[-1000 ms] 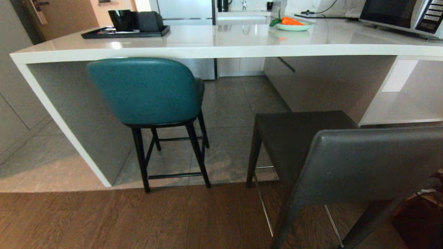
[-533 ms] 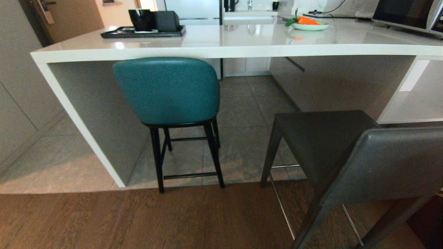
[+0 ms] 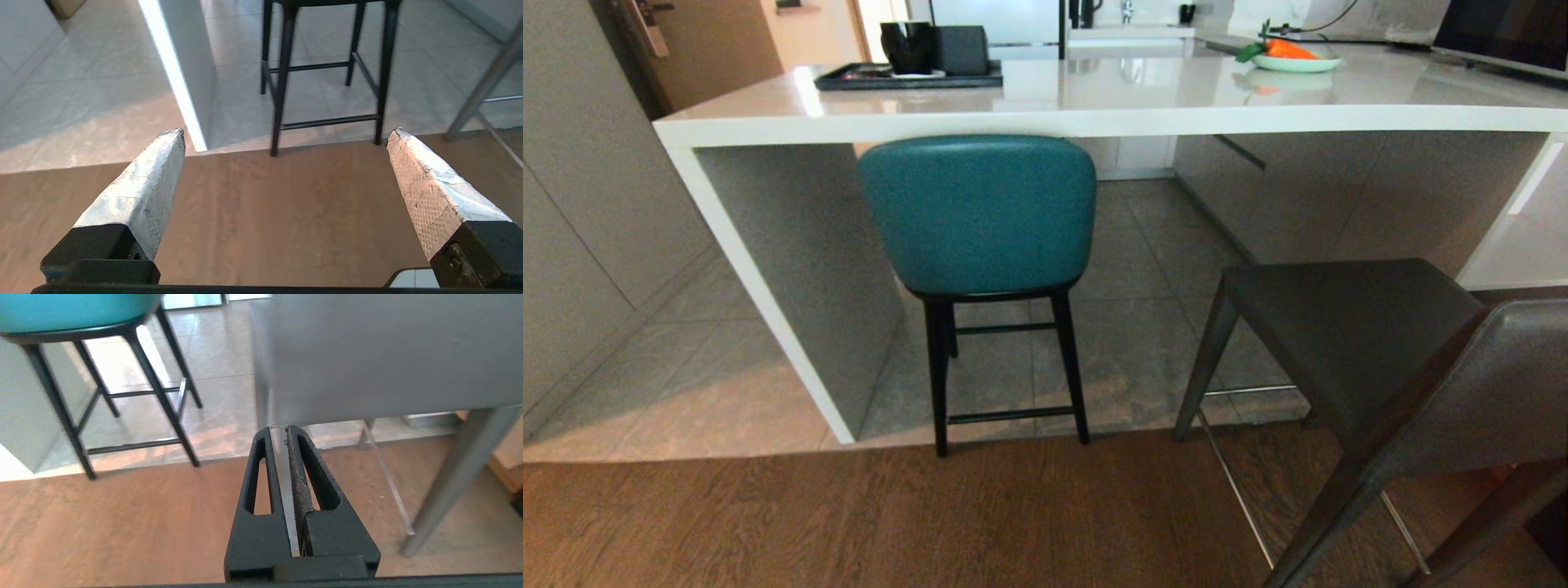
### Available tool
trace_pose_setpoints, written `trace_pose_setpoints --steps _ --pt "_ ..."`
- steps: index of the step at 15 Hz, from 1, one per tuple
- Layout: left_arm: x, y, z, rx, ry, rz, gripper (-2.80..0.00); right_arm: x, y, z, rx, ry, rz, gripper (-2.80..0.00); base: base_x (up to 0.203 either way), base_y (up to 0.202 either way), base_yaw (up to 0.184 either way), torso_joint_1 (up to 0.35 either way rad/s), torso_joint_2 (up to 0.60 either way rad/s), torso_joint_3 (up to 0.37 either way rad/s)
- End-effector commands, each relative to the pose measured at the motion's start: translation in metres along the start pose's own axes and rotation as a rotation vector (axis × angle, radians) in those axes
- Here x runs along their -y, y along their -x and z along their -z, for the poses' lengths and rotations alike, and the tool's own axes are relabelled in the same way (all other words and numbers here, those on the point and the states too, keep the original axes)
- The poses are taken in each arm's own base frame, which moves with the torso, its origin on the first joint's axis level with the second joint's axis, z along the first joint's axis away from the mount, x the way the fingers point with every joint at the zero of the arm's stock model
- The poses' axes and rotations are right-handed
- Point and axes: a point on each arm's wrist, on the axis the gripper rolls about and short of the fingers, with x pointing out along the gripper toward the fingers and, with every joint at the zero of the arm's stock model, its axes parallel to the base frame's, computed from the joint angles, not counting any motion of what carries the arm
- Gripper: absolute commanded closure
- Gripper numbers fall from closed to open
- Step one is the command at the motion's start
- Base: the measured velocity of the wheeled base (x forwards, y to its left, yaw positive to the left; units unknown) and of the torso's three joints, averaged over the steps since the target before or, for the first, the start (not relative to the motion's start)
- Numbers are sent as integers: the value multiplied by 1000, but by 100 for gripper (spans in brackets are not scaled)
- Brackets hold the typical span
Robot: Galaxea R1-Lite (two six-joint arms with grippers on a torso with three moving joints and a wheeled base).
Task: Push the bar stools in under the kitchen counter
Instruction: Pull the blue chair out from under the dining table
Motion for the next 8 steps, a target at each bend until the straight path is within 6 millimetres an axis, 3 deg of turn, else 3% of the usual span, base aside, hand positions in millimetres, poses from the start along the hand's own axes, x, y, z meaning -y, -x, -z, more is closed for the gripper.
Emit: trace_pose_setpoints --steps 1,8 --pt "0 0 0 -3 0 0 -280 0 -2 6 -24 0 0 0 0 194 1 4 -2 8" --pt "0 0 0 -2 0 0 -280 0 -2 6 -24 0 0 0 0 196 -2 2 2 1"
